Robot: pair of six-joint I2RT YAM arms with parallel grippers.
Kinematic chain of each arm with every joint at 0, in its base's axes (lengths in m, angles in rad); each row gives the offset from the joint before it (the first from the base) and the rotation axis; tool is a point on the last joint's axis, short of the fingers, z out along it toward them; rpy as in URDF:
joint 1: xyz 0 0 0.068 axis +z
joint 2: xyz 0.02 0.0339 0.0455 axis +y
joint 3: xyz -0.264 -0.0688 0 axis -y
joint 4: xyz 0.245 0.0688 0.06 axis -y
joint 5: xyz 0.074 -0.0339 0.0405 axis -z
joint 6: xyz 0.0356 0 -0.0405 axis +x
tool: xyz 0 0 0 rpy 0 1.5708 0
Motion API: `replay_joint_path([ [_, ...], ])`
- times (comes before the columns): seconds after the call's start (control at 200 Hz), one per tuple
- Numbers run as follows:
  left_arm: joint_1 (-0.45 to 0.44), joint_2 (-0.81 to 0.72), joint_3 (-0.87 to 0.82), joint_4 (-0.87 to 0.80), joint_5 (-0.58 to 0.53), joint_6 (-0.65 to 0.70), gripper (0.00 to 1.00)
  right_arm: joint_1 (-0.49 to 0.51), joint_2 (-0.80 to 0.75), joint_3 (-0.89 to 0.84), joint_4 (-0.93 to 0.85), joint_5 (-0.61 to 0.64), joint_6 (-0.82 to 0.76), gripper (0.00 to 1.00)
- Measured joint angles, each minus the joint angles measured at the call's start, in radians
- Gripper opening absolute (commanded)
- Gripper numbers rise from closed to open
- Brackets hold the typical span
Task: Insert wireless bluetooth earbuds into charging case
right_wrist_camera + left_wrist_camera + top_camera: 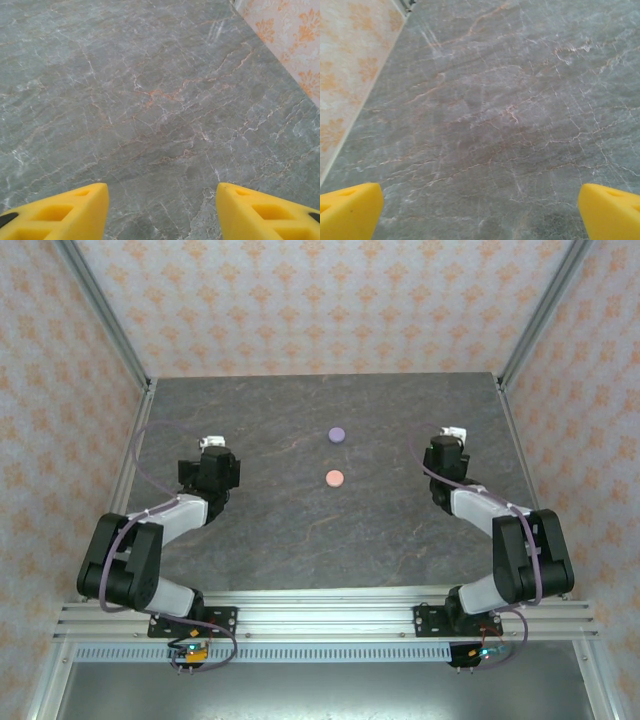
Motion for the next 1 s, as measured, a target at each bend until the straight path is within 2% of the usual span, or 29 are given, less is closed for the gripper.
replay_joint_path([
  [0.255, 0.085, 0.021, -0.048, 0.182, 0.219, 0.000, 1.00, -0.093, 0.000, -0.178, 0.238, -0.106, -0.001, 0.64],
  [0.495, 0.141, 0.033, -0.177, 0.367, 0.322, -0.025, 1.00, -0.103, 0.041, -0.245, 0.443, -0.154, 0.001, 0.68],
  [0.561, 0.141, 0.039, -0.183, 0.385, 0.333, -0.026, 1.00, -0.103, 0.055, -0.245, 0.454, -0.166, 0.001, 0.77],
  [0.576, 0.141, 0.040, -0.183, 0.389, 0.335, -0.026, 1.00, -0.103, 0.057, -0.245, 0.455, -0.167, -0.005, 0.81],
  [0.591, 0.140, 0.040, -0.183, 0.394, 0.335, -0.026, 1.00, -0.103, 0.059, -0.245, 0.458, -0.171, 0.001, 0.97],
  [0.606, 0.140, 0.040, -0.183, 0.398, 0.336, -0.026, 1.00, -0.103, 0.059, -0.245, 0.459, -0.172, -0.007, 1.00],
  [1.001, 0.140, 0.040, -0.183, 0.439, 0.342, -0.026, 1.00, -0.103, 0.061, -0.245, 0.478, -0.183, -0.006, 0.99],
])
